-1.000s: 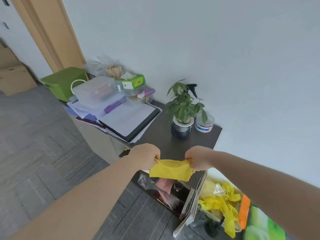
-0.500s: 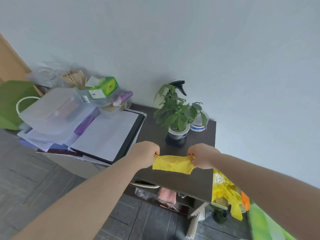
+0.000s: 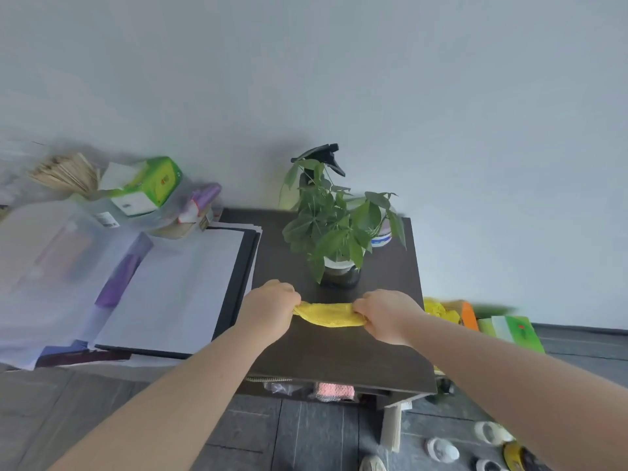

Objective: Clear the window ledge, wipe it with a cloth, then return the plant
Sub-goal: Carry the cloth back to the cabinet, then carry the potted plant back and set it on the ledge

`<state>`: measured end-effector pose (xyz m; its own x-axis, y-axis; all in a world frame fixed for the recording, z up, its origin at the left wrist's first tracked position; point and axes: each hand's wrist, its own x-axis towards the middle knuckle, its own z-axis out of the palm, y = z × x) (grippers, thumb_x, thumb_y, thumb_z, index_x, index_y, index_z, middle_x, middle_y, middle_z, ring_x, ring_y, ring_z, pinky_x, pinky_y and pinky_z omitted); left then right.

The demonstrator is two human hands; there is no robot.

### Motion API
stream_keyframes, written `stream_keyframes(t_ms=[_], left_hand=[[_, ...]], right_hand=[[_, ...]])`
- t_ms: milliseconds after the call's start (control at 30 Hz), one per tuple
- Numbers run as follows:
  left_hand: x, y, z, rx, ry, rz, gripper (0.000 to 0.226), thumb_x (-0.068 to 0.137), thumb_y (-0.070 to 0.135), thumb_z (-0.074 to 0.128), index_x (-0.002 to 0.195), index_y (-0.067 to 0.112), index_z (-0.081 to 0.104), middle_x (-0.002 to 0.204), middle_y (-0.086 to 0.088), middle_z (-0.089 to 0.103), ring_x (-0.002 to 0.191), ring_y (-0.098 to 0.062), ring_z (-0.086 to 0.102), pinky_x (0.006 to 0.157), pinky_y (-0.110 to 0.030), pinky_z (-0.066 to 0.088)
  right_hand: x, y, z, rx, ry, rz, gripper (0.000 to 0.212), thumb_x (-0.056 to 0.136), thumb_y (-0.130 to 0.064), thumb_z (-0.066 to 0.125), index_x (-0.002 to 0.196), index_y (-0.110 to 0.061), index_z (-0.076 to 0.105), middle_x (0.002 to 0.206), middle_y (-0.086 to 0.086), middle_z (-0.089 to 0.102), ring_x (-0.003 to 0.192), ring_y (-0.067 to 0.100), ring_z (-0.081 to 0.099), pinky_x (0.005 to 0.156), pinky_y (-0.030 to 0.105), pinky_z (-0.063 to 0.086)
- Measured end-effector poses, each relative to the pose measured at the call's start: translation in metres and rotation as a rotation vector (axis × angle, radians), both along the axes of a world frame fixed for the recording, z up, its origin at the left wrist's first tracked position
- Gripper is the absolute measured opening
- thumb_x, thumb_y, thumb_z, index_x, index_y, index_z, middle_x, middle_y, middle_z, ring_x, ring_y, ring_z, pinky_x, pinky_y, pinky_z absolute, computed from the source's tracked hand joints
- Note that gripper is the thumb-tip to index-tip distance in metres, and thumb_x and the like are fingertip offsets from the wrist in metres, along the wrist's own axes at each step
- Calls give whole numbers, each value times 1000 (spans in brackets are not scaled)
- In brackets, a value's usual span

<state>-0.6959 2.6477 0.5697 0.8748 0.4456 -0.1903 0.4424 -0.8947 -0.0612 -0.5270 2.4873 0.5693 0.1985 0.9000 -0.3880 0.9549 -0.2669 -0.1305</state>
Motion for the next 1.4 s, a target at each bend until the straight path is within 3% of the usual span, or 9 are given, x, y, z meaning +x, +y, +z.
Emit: stream_keyframes(t_ms=[200,300,433,533,700,933,1100,1233,1400], left_hand=[[-25,-1,-44,-156,215,-150,34,87,1,51,109,21,68,113,3,63,107,-21,56,82,-37,53],[-35,-1,-52,-263,279,-180,27,89,18,58,115,22,64,116,3,62,110,-21,57,83,-34,50],[-34,10,-48,-382,345,-190,48,80,39,68,126,26,57,124,7,58,115,-18,53,87,-33,48],[-27,18,-44,-421,359,-165,43,84,30,63,127,29,56,128,7,58,116,-17,54,91,-34,49],[-10,29,-34,-399,162,-41,41,91,22,52,132,24,53,135,2,54,120,-21,54,96,-40,48],[30,26,-25,-523,-99,127,74,90,35,62,150,18,22,154,-3,29,131,-24,44,103,-43,43],[54,30,-34,-675,-240,262,59,84,37,67,135,21,41,134,0,48,122,-23,50,100,-45,45],[65,29,-37,-691,-307,284,45,86,35,64,126,24,49,120,5,51,102,-14,51,90,-35,46],[71,31,-45,-646,-250,229,49,89,40,59,135,26,47,125,5,53,108,-16,53,84,-26,38]], right_hand=[[-33,-12,-34,-237,52,-7,26,93,-16,45,115,-17,58,116,4,56,116,26,49,84,38,50],[-45,-15,-41,-332,93,-58,43,87,-7,47,126,-23,56,129,2,50,124,26,45,91,41,50],[-46,-18,-44,-289,134,-181,55,84,-2,45,131,-30,53,136,-2,49,124,25,48,90,38,50],[-41,-19,-43,-223,188,-312,48,89,-9,44,131,-30,55,138,-5,50,125,23,50,95,36,49],[-25,-9,-30,-141,178,-409,38,92,-17,40,123,-27,59,128,-2,60,114,25,58,89,37,52],[6,3,-23,61,279,-677,51,94,-32,52,142,-24,39,126,2,61,116,25,56,93,36,48],[22,18,-28,82,352,-718,70,88,-41,63,143,-14,30,138,6,50,121,28,52,86,31,40],[31,31,-35,136,431,-731,90,81,-45,69,151,-27,16,141,5,49,116,29,56,89,36,47],[33,45,-38,193,456,-697,80,85,-37,68,149,-23,24,139,3,53,121,29,53,93,36,44]])
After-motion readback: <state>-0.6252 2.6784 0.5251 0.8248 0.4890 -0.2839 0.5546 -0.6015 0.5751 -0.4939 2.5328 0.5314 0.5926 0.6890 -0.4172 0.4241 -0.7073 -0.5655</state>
